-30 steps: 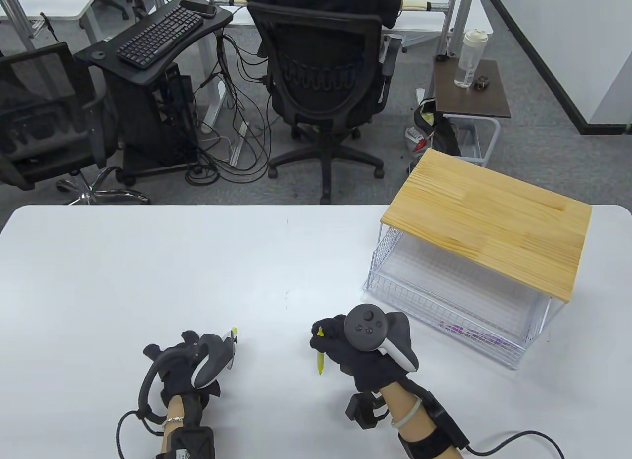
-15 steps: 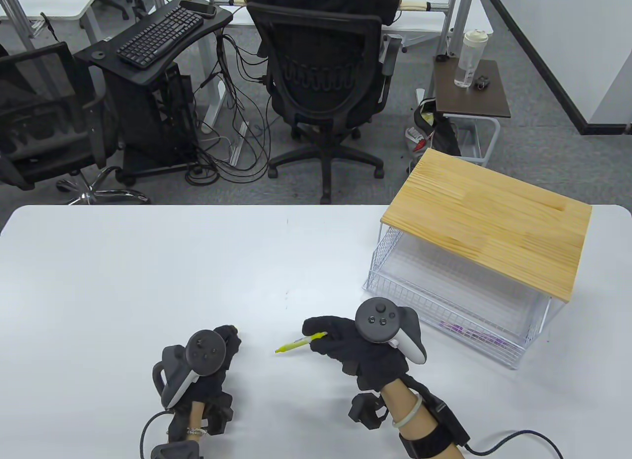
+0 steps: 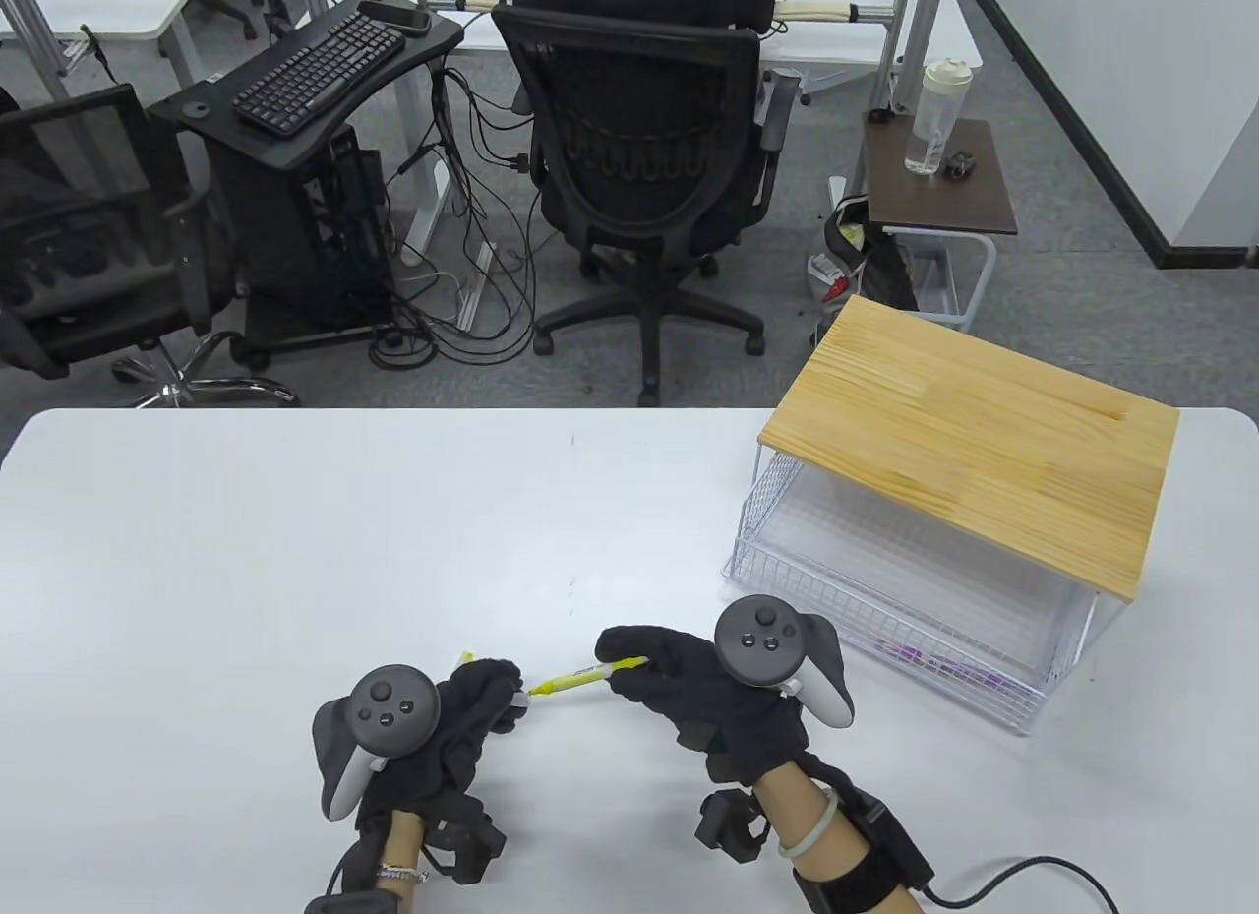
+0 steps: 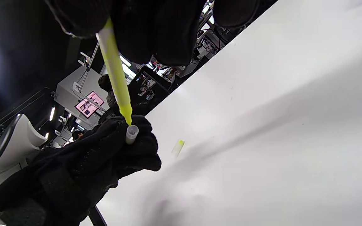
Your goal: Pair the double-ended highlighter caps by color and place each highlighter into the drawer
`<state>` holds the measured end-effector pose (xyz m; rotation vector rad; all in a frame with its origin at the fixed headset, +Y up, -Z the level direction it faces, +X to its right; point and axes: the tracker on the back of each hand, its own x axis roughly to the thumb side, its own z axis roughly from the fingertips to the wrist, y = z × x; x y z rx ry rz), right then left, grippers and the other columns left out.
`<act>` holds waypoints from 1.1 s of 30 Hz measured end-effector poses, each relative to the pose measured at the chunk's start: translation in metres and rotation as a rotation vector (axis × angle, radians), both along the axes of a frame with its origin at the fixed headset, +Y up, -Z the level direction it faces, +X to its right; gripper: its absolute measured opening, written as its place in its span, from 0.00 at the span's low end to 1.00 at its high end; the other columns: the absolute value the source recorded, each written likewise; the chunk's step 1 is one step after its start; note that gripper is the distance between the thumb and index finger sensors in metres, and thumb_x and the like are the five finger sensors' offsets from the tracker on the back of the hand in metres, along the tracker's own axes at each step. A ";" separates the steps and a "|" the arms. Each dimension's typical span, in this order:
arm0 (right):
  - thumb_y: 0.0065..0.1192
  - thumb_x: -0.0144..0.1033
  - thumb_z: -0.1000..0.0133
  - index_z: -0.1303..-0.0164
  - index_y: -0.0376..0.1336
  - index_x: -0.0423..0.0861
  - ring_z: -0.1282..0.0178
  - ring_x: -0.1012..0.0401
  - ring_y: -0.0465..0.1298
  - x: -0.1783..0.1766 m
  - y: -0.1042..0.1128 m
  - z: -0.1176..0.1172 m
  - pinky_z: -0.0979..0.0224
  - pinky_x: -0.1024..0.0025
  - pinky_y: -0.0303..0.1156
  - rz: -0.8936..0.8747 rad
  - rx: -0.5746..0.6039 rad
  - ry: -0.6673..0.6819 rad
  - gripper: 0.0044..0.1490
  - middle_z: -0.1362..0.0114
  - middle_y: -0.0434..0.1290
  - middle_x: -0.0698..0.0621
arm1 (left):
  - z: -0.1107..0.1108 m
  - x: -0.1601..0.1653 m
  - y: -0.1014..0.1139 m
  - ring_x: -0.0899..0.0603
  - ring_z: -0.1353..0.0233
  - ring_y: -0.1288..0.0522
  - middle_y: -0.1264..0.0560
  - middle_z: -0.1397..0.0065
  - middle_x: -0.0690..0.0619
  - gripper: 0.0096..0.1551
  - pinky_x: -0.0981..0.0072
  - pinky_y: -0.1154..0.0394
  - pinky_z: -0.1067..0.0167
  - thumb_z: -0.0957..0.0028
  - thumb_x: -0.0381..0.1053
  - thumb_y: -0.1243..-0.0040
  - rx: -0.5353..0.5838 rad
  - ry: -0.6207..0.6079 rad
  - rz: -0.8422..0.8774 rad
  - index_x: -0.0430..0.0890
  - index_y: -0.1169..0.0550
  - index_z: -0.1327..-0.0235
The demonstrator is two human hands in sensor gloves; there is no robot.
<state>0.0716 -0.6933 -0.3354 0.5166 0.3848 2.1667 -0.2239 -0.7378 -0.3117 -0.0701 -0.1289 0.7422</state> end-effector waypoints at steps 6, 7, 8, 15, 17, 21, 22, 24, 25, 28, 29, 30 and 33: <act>0.53 0.54 0.33 0.24 0.52 0.70 0.20 0.62 0.70 0.000 -0.002 -0.001 0.08 0.46 0.53 -0.013 -0.023 0.017 0.27 0.20 0.66 0.67 | 0.000 0.002 -0.003 0.47 0.47 0.14 0.16 0.43 0.52 0.24 0.37 0.32 0.33 0.41 0.51 0.54 -0.008 -0.009 0.067 0.44 0.23 0.38; 0.53 0.54 0.33 0.24 0.52 0.70 0.20 0.62 0.70 0.000 -0.002 -0.002 0.08 0.46 0.53 -0.013 -0.025 0.018 0.27 0.19 0.66 0.66 | 0.000 0.002 -0.004 0.47 0.47 0.14 0.16 0.43 0.52 0.24 0.38 0.31 0.33 0.41 0.52 0.54 -0.004 -0.018 0.059 0.44 0.23 0.38; 0.53 0.54 0.33 0.24 0.52 0.70 0.20 0.62 0.70 0.001 -0.003 -0.003 0.08 0.46 0.53 -0.015 -0.029 0.018 0.27 0.19 0.66 0.67 | 0.000 0.002 -0.004 0.47 0.47 0.14 0.16 0.43 0.52 0.24 0.38 0.31 0.33 0.40 0.51 0.54 -0.017 -0.026 0.064 0.44 0.23 0.38; 0.53 0.54 0.33 0.23 0.52 0.69 0.19 0.62 0.70 0.003 -0.004 -0.005 0.08 0.46 0.53 -0.033 -0.052 0.027 0.27 0.19 0.65 0.67 | -0.001 -0.004 -0.006 0.47 0.47 0.14 0.16 0.43 0.52 0.24 0.38 0.31 0.34 0.40 0.51 0.54 -0.025 -0.021 0.171 0.43 0.23 0.38; 0.52 0.54 0.33 0.23 0.51 0.69 0.19 0.62 0.70 0.003 -0.003 -0.005 0.08 0.46 0.53 -0.032 -0.051 0.024 0.27 0.19 0.65 0.67 | -0.001 -0.004 -0.006 0.47 0.47 0.14 0.16 0.43 0.52 0.24 0.38 0.31 0.34 0.40 0.51 0.54 -0.027 -0.031 0.204 0.44 0.23 0.38; 0.52 0.54 0.33 0.23 0.51 0.70 0.19 0.62 0.69 0.003 -0.003 -0.005 0.07 0.47 0.53 -0.039 -0.058 0.022 0.28 0.19 0.65 0.67 | -0.001 0.002 -0.007 0.46 0.43 0.15 0.17 0.39 0.51 0.26 0.36 0.33 0.33 0.40 0.52 0.54 -0.056 -0.084 0.258 0.44 0.25 0.33; 0.51 0.55 0.32 0.23 0.50 0.70 0.19 0.62 0.69 0.003 -0.004 -0.005 0.07 0.47 0.53 -0.039 -0.061 0.020 0.28 0.19 0.64 0.68 | -0.002 0.004 -0.008 0.45 0.41 0.16 0.19 0.37 0.50 0.28 0.36 0.33 0.32 0.40 0.52 0.54 -0.074 -0.123 0.276 0.44 0.27 0.31; 0.50 0.55 0.32 0.21 0.50 0.69 0.19 0.63 0.69 0.003 -0.005 -0.006 0.07 0.47 0.53 -0.039 -0.066 0.018 0.28 0.19 0.64 0.68 | -0.002 0.008 -0.009 0.43 0.39 0.18 0.21 0.33 0.48 0.29 0.34 0.35 0.32 0.40 0.52 0.53 -0.106 -0.186 0.291 0.43 0.29 0.27; 0.49 0.55 0.32 0.21 0.49 0.68 0.19 0.63 0.69 0.004 -0.005 -0.006 0.07 0.47 0.52 -0.043 -0.069 0.016 0.29 0.18 0.64 0.68 | -0.002 0.011 -0.009 0.42 0.38 0.18 0.21 0.33 0.48 0.29 0.34 0.35 0.32 0.40 0.52 0.53 -0.109 -0.213 0.276 0.43 0.29 0.27; 0.47 0.55 0.32 0.20 0.49 0.66 0.19 0.63 0.69 0.006 -0.006 -0.008 0.07 0.47 0.52 -0.047 -0.072 0.007 0.29 0.18 0.64 0.67 | 0.001 0.017 -0.006 0.42 0.37 0.18 0.21 0.32 0.47 0.31 0.35 0.34 0.31 0.41 0.52 0.51 -0.096 -0.263 0.200 0.43 0.29 0.26; 0.47 0.56 0.32 0.20 0.49 0.65 0.19 0.63 0.69 0.006 -0.006 -0.008 0.07 0.48 0.52 -0.049 -0.073 0.004 0.29 0.19 0.64 0.68 | 0.002 0.020 -0.005 0.42 0.37 0.19 0.22 0.31 0.47 0.32 0.35 0.35 0.31 0.42 0.53 0.50 -0.093 -0.277 0.182 0.42 0.30 0.25; 0.47 0.56 0.32 0.20 0.49 0.65 0.19 0.64 0.69 0.007 -0.007 -0.008 0.07 0.48 0.52 -0.053 -0.075 0.000 0.29 0.19 0.64 0.68 | 0.003 0.023 -0.003 0.42 0.36 0.19 0.23 0.31 0.47 0.33 0.35 0.35 0.31 0.42 0.53 0.49 -0.084 -0.292 0.153 0.42 0.30 0.25; 0.47 0.57 0.32 0.21 0.50 0.65 0.20 0.64 0.69 0.010 -0.006 -0.009 0.07 0.48 0.52 -0.060 -0.076 -0.007 0.28 0.20 0.65 0.68 | 0.009 0.032 0.003 0.46 0.42 0.16 0.18 0.37 0.49 0.29 0.38 0.32 0.32 0.45 0.51 0.46 0.048 -0.200 0.047 0.43 0.24 0.31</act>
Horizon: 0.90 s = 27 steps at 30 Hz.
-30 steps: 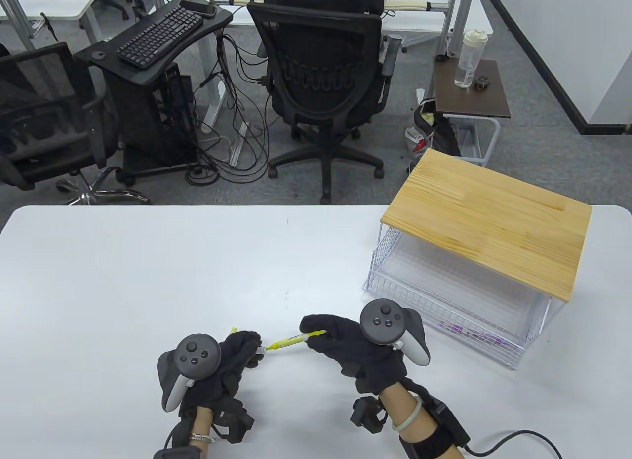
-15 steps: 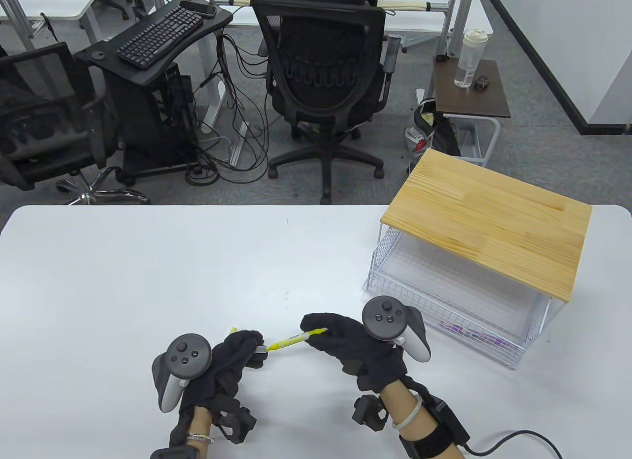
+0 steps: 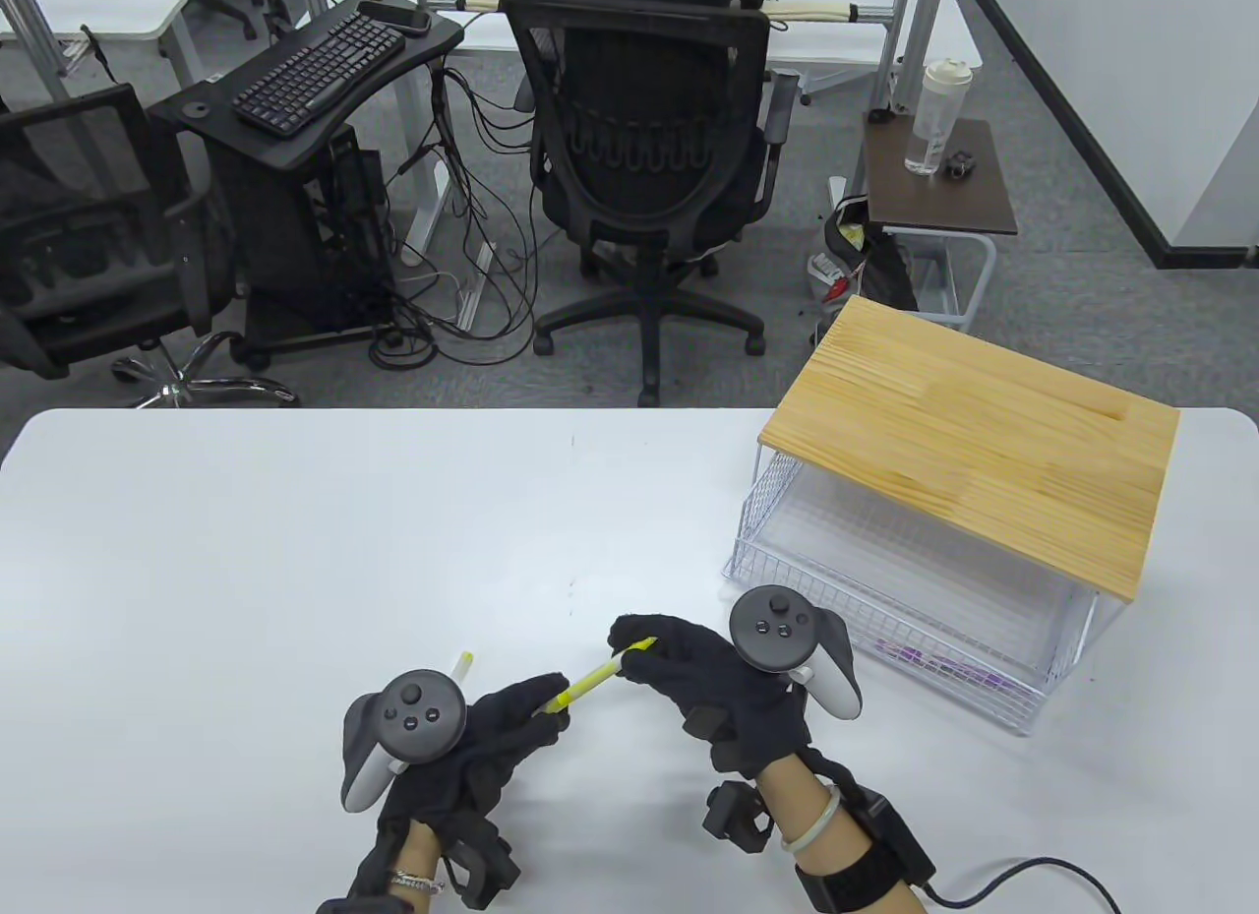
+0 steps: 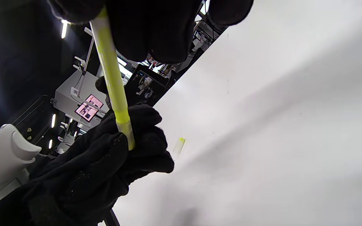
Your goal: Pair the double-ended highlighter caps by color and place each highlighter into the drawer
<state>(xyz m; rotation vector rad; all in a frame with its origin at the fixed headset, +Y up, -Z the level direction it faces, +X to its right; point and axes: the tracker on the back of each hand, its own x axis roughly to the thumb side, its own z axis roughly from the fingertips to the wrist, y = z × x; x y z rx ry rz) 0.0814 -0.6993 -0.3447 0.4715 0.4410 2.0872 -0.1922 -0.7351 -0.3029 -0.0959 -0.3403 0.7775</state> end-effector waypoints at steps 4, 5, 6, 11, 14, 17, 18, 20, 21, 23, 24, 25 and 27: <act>0.47 0.60 0.33 0.24 0.51 0.66 0.22 0.66 0.70 0.001 0.000 0.000 0.07 0.49 0.53 0.018 0.020 -0.029 0.27 0.23 0.67 0.69 | 0.007 0.008 0.007 0.50 0.48 0.13 0.15 0.43 0.53 0.28 0.41 0.29 0.33 0.50 0.52 0.42 0.134 0.103 -0.137 0.45 0.20 0.37; 0.47 0.60 0.33 0.24 0.52 0.66 0.23 0.66 0.71 0.001 0.000 0.000 0.07 0.50 0.53 0.020 0.022 -0.033 0.28 0.24 0.67 0.69 | 0.009 0.009 0.008 0.50 0.48 0.12 0.14 0.44 0.54 0.28 0.41 0.29 0.33 0.51 0.52 0.42 0.155 0.119 -0.152 0.45 0.19 0.39; 0.47 0.61 0.33 0.24 0.52 0.66 0.23 0.66 0.71 0.000 0.000 0.001 0.07 0.50 0.53 0.024 0.026 -0.036 0.28 0.25 0.67 0.70 | 0.010 0.010 0.008 0.51 0.49 0.12 0.14 0.44 0.54 0.28 0.42 0.28 0.34 0.52 0.53 0.41 0.180 0.139 -0.168 0.46 0.19 0.39; 0.46 0.64 0.33 0.26 0.53 0.65 0.25 0.67 0.72 -0.001 0.001 0.004 0.07 0.51 0.54 0.041 0.050 -0.060 0.27 0.28 0.69 0.70 | 0.016 0.014 0.011 0.53 0.54 0.10 0.11 0.49 0.54 0.27 0.45 0.26 0.35 0.56 0.53 0.38 0.289 0.214 -0.207 0.45 0.16 0.45; 0.45 0.64 0.32 0.27 0.53 0.63 0.27 0.67 0.73 0.001 0.000 0.003 0.07 0.52 0.55 0.029 0.039 -0.071 0.27 0.29 0.69 0.70 | 0.022 0.020 0.015 0.53 0.56 0.10 0.10 0.51 0.54 0.27 0.47 0.25 0.36 0.57 0.53 0.37 0.372 0.243 -0.250 0.45 0.15 0.47; 0.45 0.64 0.31 0.27 0.53 0.62 0.28 0.68 0.73 0.003 -0.004 0.001 0.07 0.53 0.56 0.001 0.005 -0.065 0.27 0.30 0.70 0.69 | 0.027 0.024 0.017 0.53 0.58 0.10 0.10 0.52 0.54 0.26 0.48 0.25 0.36 0.57 0.53 0.37 0.441 0.262 -0.312 0.44 0.15 0.48; 0.45 0.64 0.31 0.27 0.53 0.61 0.28 0.68 0.73 0.003 -0.004 0.001 0.07 0.53 0.56 -0.003 -0.003 -0.062 0.27 0.30 0.69 0.69 | 0.027 0.025 0.017 0.53 0.58 0.10 0.10 0.52 0.54 0.27 0.48 0.25 0.36 0.57 0.53 0.37 0.446 0.262 -0.318 0.44 0.15 0.48; 0.45 0.64 0.31 0.27 0.53 0.61 0.28 0.68 0.73 0.003 -0.005 0.001 0.07 0.53 0.56 -0.006 -0.005 -0.065 0.27 0.30 0.69 0.69 | 0.027 0.027 0.016 0.53 0.58 0.10 0.10 0.52 0.54 0.26 0.47 0.25 0.36 0.57 0.54 0.37 0.449 0.264 -0.319 0.44 0.14 0.48; 0.44 0.64 0.31 0.27 0.53 0.61 0.28 0.68 0.73 0.003 -0.005 0.001 0.07 0.53 0.56 -0.002 -0.003 -0.067 0.27 0.30 0.69 0.69 | 0.027 0.027 0.016 0.54 0.58 0.10 0.10 0.52 0.54 0.27 0.47 0.25 0.36 0.56 0.54 0.37 0.444 0.261 -0.317 0.44 0.15 0.48; 0.38 0.66 0.31 0.24 0.49 0.63 0.25 0.69 0.71 0.002 -0.008 0.000 0.06 0.53 0.54 0.003 0.004 -0.070 0.28 0.27 0.66 0.71 | 0.026 0.031 0.015 0.54 0.57 0.10 0.10 0.52 0.54 0.27 0.47 0.25 0.36 0.54 0.54 0.38 0.386 0.231 -0.273 0.43 0.15 0.47; 0.37 0.66 0.31 0.23 0.47 0.64 0.24 0.69 0.70 0.000 -0.010 0.000 0.06 0.53 0.54 -0.014 -0.021 -0.045 0.29 0.26 0.65 0.71 | 0.026 0.033 0.014 0.53 0.57 0.10 0.11 0.51 0.53 0.27 0.46 0.25 0.36 0.53 0.54 0.39 0.364 0.226 -0.257 0.42 0.16 0.46; 0.37 0.66 0.31 0.21 0.45 0.65 0.22 0.69 0.69 -0.002 -0.011 0.000 0.06 0.53 0.52 -0.031 -0.040 -0.024 0.31 0.24 0.64 0.71 | 0.027 0.035 0.014 0.53 0.56 0.10 0.11 0.50 0.53 0.27 0.46 0.26 0.36 0.52 0.54 0.40 0.367 0.229 -0.253 0.42 0.16 0.45; 0.38 0.67 0.31 0.18 0.37 0.67 0.17 0.66 0.65 -0.006 -0.014 0.000 0.06 0.51 0.50 -0.059 -0.087 0.036 0.35 0.18 0.59 0.69 | 0.027 0.037 0.013 0.53 0.56 0.10 0.11 0.50 0.54 0.27 0.46 0.26 0.36 0.52 0.54 0.40 0.396 0.237 -0.273 0.42 0.16 0.44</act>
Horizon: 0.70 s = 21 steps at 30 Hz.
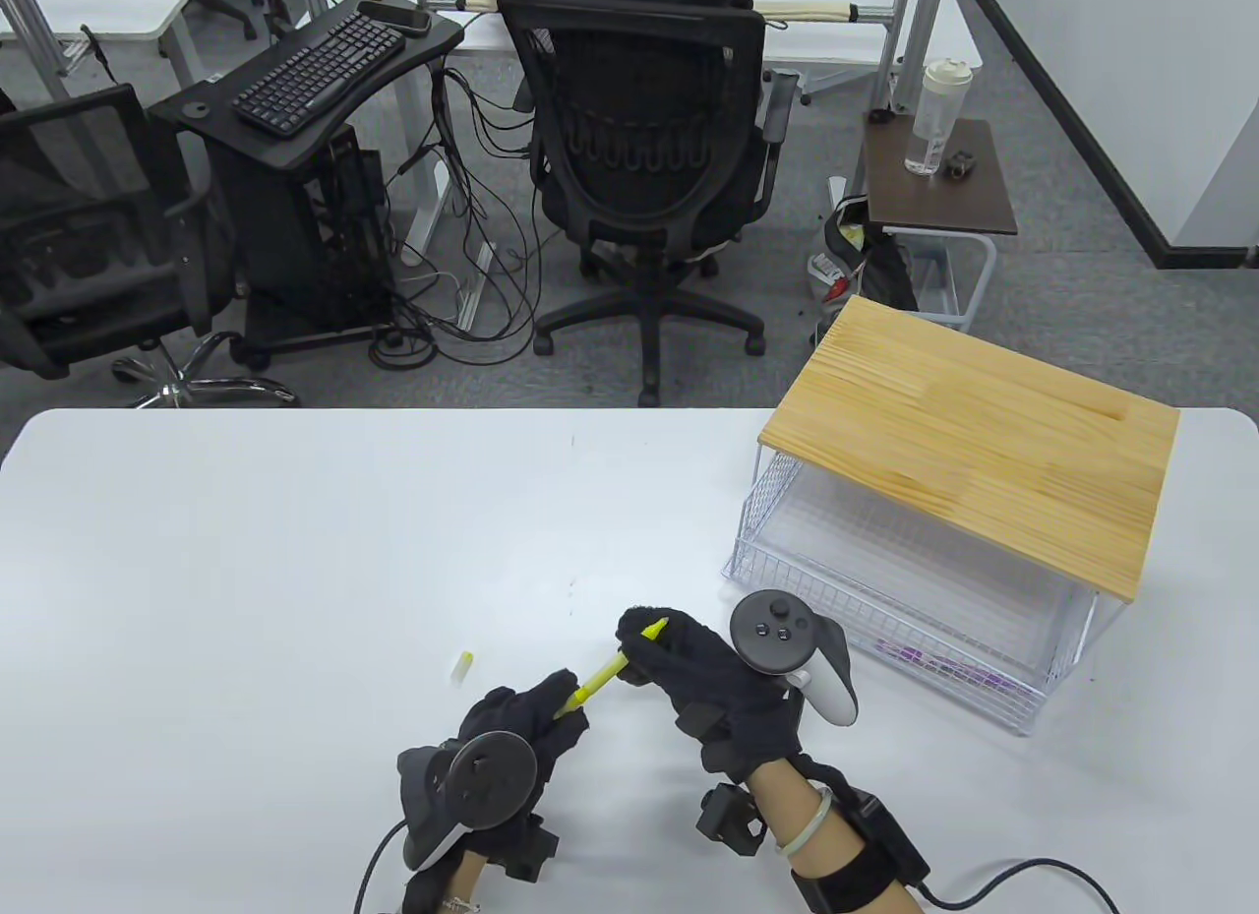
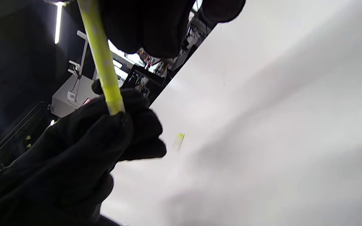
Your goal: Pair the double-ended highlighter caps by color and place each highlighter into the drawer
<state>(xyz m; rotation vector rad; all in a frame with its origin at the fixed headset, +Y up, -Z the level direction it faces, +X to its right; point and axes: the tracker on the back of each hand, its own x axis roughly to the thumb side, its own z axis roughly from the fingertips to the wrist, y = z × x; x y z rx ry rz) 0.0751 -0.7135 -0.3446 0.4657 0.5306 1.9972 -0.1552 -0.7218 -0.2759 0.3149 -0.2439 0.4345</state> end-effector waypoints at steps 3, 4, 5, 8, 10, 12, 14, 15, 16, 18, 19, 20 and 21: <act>0.39 0.66 0.30 0.18 0.37 0.67 0.16 0.65 0.64 -0.001 0.002 0.001 0.06 0.50 0.50 -0.003 0.003 0.002 0.34 0.17 0.58 0.68 | 0.001 -0.002 -0.002 0.54 0.55 0.10 0.11 0.49 0.54 0.27 0.46 0.26 0.36 0.51 0.54 0.41 0.012 0.008 -0.001 0.43 0.17 0.44; 0.39 0.66 0.31 0.18 0.38 0.67 0.16 0.65 0.64 0.000 0.004 0.001 0.06 0.50 0.50 -0.006 0.009 0.000 0.34 0.17 0.58 0.68 | 0.000 -0.002 -0.001 0.54 0.55 0.10 0.12 0.49 0.54 0.27 0.46 0.26 0.36 0.51 0.54 0.41 0.001 0.003 0.012 0.43 0.17 0.44; 0.38 0.66 0.31 0.17 0.37 0.66 0.16 0.65 0.64 0.002 0.007 0.001 0.06 0.50 0.50 -0.019 0.011 -0.001 0.35 0.17 0.58 0.67 | -0.001 -0.002 0.000 0.54 0.55 0.11 0.12 0.49 0.54 0.27 0.46 0.26 0.36 0.51 0.54 0.41 -0.015 -0.005 0.030 0.43 0.17 0.43; 0.36 0.66 0.30 0.15 0.36 0.62 0.14 0.63 0.62 0.009 0.012 0.001 0.07 0.49 0.49 -0.061 0.011 -0.012 0.38 0.15 0.56 0.65 | -0.002 -0.004 0.001 0.54 0.54 0.11 0.12 0.48 0.54 0.27 0.46 0.26 0.35 0.51 0.54 0.41 -0.009 0.004 0.037 0.43 0.17 0.43; 0.36 0.67 0.31 0.14 0.36 0.61 0.14 0.61 0.62 0.014 0.011 -0.001 0.07 0.47 0.49 -0.059 0.010 -0.042 0.39 0.14 0.55 0.64 | -0.003 -0.007 -0.001 0.54 0.54 0.11 0.12 0.48 0.54 0.27 0.46 0.26 0.35 0.51 0.54 0.42 0.009 0.023 0.006 0.43 0.18 0.43; 0.37 0.67 0.31 0.14 0.37 0.60 0.14 0.58 0.62 0.013 0.009 -0.003 0.09 0.46 0.49 -0.033 0.001 -0.046 0.40 0.13 0.55 0.61 | -0.003 -0.009 -0.002 0.54 0.54 0.11 0.12 0.48 0.55 0.28 0.46 0.26 0.35 0.51 0.55 0.42 0.002 0.024 0.014 0.43 0.18 0.43; 0.37 0.68 0.33 0.13 0.38 0.58 0.14 0.54 0.61 0.007 0.003 -0.004 0.10 0.43 0.49 -0.009 -0.033 0.002 0.42 0.12 0.55 0.57 | -0.003 -0.010 -0.001 0.54 0.54 0.11 0.12 0.48 0.54 0.28 0.46 0.26 0.35 0.51 0.54 0.42 0.004 0.024 0.047 0.43 0.18 0.42; 0.39 0.67 0.33 0.13 0.40 0.58 0.14 0.52 0.60 0.002 0.001 -0.004 0.11 0.42 0.49 -0.001 -0.055 0.041 0.42 0.12 0.54 0.55 | -0.003 -0.009 0.000 0.54 0.54 0.11 0.12 0.47 0.55 0.28 0.46 0.26 0.35 0.50 0.55 0.42 0.003 0.018 0.061 0.44 0.18 0.42; 0.41 0.66 0.33 0.14 0.42 0.59 0.14 0.51 0.60 -0.003 -0.001 -0.003 0.11 0.41 0.48 0.009 -0.068 0.081 0.40 0.11 0.53 0.53 | -0.002 -0.008 0.001 0.54 0.53 0.11 0.12 0.47 0.54 0.28 0.46 0.26 0.35 0.50 0.55 0.42 0.001 0.014 0.071 0.43 0.18 0.42; 0.44 0.65 0.33 0.15 0.44 0.60 0.13 0.49 0.59 -0.018 -0.003 0.002 0.12 0.40 0.48 0.054 -0.073 0.153 0.39 0.10 0.53 0.52 | 0.000 -0.003 0.003 0.54 0.53 0.11 0.12 0.48 0.55 0.28 0.45 0.26 0.35 0.50 0.55 0.42 0.002 -0.008 0.082 0.43 0.18 0.42; 0.45 0.64 0.33 0.15 0.45 0.61 0.13 0.49 0.59 -0.022 -0.002 0.005 0.12 0.40 0.48 0.071 -0.060 0.156 0.37 0.10 0.53 0.52 | 0.002 -0.001 0.003 0.54 0.53 0.11 0.12 0.48 0.55 0.28 0.45 0.26 0.35 0.50 0.55 0.42 0.007 -0.015 0.073 0.43 0.18 0.42; 0.45 0.63 0.33 0.16 0.45 0.61 0.13 0.50 0.60 -0.026 -0.001 0.008 0.11 0.40 0.48 0.098 -0.026 0.131 0.37 0.11 0.54 0.53 | 0.003 0.002 0.004 0.53 0.53 0.11 0.12 0.48 0.54 0.29 0.45 0.26 0.35 0.50 0.55 0.42 0.014 -0.014 0.061 0.41 0.18 0.43; 0.45 0.62 0.32 0.17 0.46 0.61 0.14 0.51 0.61 -0.028 0.001 0.010 0.11 0.41 0.49 0.123 0.006 0.104 0.35 0.11 0.55 0.54 | 0.004 0.004 0.004 0.53 0.53 0.11 0.12 0.48 0.53 0.29 0.44 0.27 0.35 0.50 0.55 0.42 0.022 -0.014 0.041 0.40 0.18 0.43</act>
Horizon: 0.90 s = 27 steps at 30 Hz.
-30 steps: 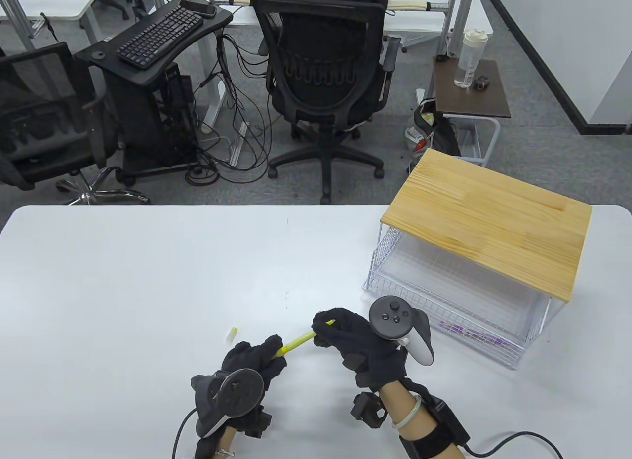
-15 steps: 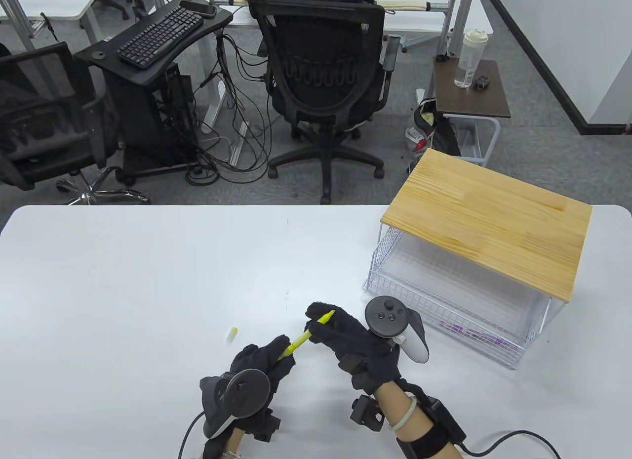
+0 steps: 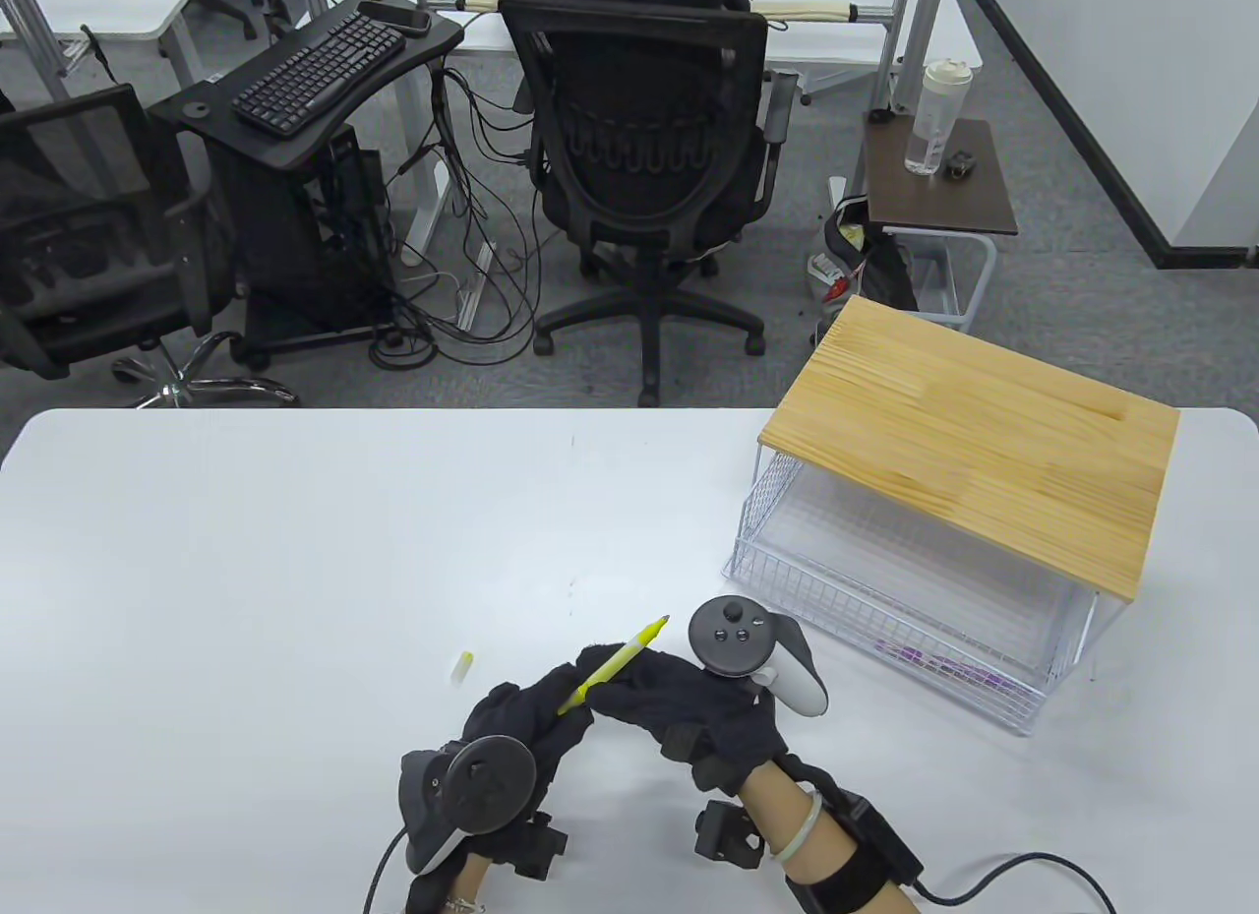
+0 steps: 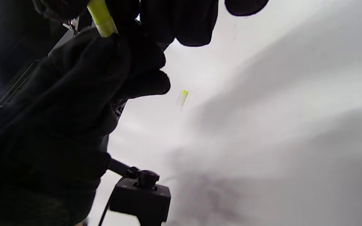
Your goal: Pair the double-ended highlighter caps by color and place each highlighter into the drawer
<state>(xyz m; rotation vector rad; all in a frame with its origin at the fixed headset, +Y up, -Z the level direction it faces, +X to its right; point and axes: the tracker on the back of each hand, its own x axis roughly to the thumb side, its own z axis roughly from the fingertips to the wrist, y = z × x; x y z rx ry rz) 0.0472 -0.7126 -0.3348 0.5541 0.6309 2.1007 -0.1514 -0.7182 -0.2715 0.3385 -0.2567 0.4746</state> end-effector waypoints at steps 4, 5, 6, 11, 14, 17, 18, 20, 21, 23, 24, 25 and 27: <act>0.47 0.62 0.34 0.22 0.52 0.63 0.13 0.52 0.62 0.004 0.006 0.003 0.11 0.41 0.50 0.082 0.127 -0.072 0.30 0.11 0.56 0.56 | 0.001 0.007 -0.001 0.52 0.49 0.12 0.14 0.44 0.54 0.31 0.42 0.28 0.34 0.49 0.57 0.45 0.009 -0.027 -0.109 0.42 0.20 0.39; 0.47 0.61 0.33 0.23 0.52 0.62 0.13 0.52 0.62 0.006 0.007 0.002 0.11 0.41 0.51 0.069 0.120 -0.078 0.30 0.11 0.57 0.56 | 0.000 0.007 -0.001 0.51 0.47 0.13 0.15 0.42 0.54 0.31 0.41 0.29 0.33 0.48 0.57 0.46 -0.004 -0.031 -0.110 0.43 0.21 0.37; 0.47 0.60 0.33 0.23 0.52 0.62 0.13 0.52 0.62 0.007 0.008 0.001 0.11 0.41 0.51 0.050 0.103 -0.076 0.29 0.12 0.57 0.55 | -0.001 0.007 -0.001 0.49 0.45 0.13 0.15 0.40 0.53 0.31 0.40 0.30 0.33 0.48 0.58 0.46 -0.021 -0.036 -0.119 0.45 0.21 0.36; 0.45 0.49 0.31 0.23 0.48 0.59 0.16 0.52 0.65 0.017 0.011 -0.003 0.12 0.42 0.52 0.006 0.072 -0.078 0.26 0.15 0.60 0.55 | -0.006 -0.016 -0.001 0.46 0.42 0.15 0.17 0.36 0.51 0.30 0.38 0.31 0.33 0.46 0.56 0.48 0.021 0.078 -0.209 0.46 0.23 0.33; 0.45 0.46 0.32 0.20 0.47 0.57 0.20 0.52 0.68 0.020 0.014 -0.005 0.12 0.42 0.53 0.024 0.091 -0.101 0.29 0.19 0.64 0.55 | -0.010 -0.035 0.001 0.45 0.41 0.15 0.17 0.35 0.50 0.30 0.37 0.31 0.33 0.45 0.56 0.49 0.009 0.150 -0.190 0.45 0.23 0.33; 0.47 0.45 0.32 0.14 0.44 0.52 0.26 0.53 0.71 0.022 0.017 -0.004 0.13 0.42 0.54 0.066 0.136 -0.127 0.36 0.26 0.68 0.57 | -0.017 -0.052 0.002 0.39 0.39 0.16 0.19 0.32 0.44 0.33 0.34 0.32 0.34 0.45 0.56 0.49 -0.084 0.221 -0.176 0.43 0.25 0.29; 0.47 0.45 0.32 0.13 0.43 0.53 0.27 0.53 0.72 0.022 0.019 -0.003 0.13 0.42 0.55 0.078 0.158 -0.137 0.37 0.28 0.69 0.58 | -0.022 -0.056 0.000 0.37 0.38 0.17 0.20 0.30 0.41 0.34 0.32 0.33 0.34 0.45 0.56 0.49 -0.142 0.234 -0.185 0.42 0.26 0.27; 0.49 0.44 0.33 0.13 0.44 0.53 0.29 0.53 0.72 0.022 0.021 0.000 0.14 0.41 0.55 0.099 0.186 -0.143 0.37 0.29 0.70 0.57 | -0.033 -0.060 -0.006 0.34 0.35 0.19 0.22 0.28 0.38 0.37 0.31 0.34 0.34 0.45 0.57 0.49 -0.254 0.261 -0.227 0.41 0.28 0.24; 0.49 0.44 0.33 0.13 0.45 0.53 0.29 0.52 0.72 0.022 0.021 0.001 0.14 0.41 0.55 0.107 0.197 -0.140 0.37 0.30 0.70 0.57 | -0.038 -0.061 -0.010 0.34 0.34 0.20 0.23 0.27 0.38 0.37 0.31 0.35 0.33 0.45 0.57 0.49 -0.286 0.278 -0.255 0.42 0.29 0.23; 0.50 0.44 0.34 0.14 0.47 0.54 0.29 0.52 0.73 0.023 0.023 0.004 0.15 0.41 0.56 0.125 0.223 -0.131 0.36 0.30 0.71 0.57 | -0.055 -0.063 -0.019 0.34 0.32 0.21 0.24 0.25 0.40 0.38 0.31 0.36 0.32 0.45 0.58 0.49 -0.393 0.334 -0.342 0.44 0.31 0.22; 0.51 0.43 0.34 0.14 0.48 0.54 0.29 0.51 0.73 0.023 0.024 0.004 0.15 0.40 0.56 0.128 0.230 -0.131 0.36 0.30 0.71 0.56 | -0.062 -0.063 -0.021 0.35 0.31 0.21 0.24 0.25 0.41 0.38 0.32 0.36 0.31 0.46 0.59 0.49 -0.424 0.351 -0.367 0.45 0.32 0.22; 0.51 0.43 0.34 0.14 0.48 0.54 0.29 0.51 0.73 0.024 0.025 0.005 0.15 0.40 0.56 0.129 0.235 -0.132 0.36 0.30 0.71 0.56 | -0.069 -0.064 -0.024 0.36 0.31 0.21 0.24 0.25 0.43 0.38 0.32 0.36 0.30 0.46 0.59 0.49 -0.454 0.372 -0.385 0.46 0.32 0.22; 0.51 0.43 0.34 0.14 0.48 0.54 0.29 0.51 0.73 0.026 0.029 0.005 0.15 0.40 0.55 0.120 0.248 -0.138 0.36 0.29 0.71 0.56 | -0.085 -0.065 -0.030 0.37 0.30 0.21 0.24 0.24 0.44 0.39 0.33 0.37 0.29 0.47 0.60 0.48 -0.536 0.427 -0.408 0.47 0.32 0.22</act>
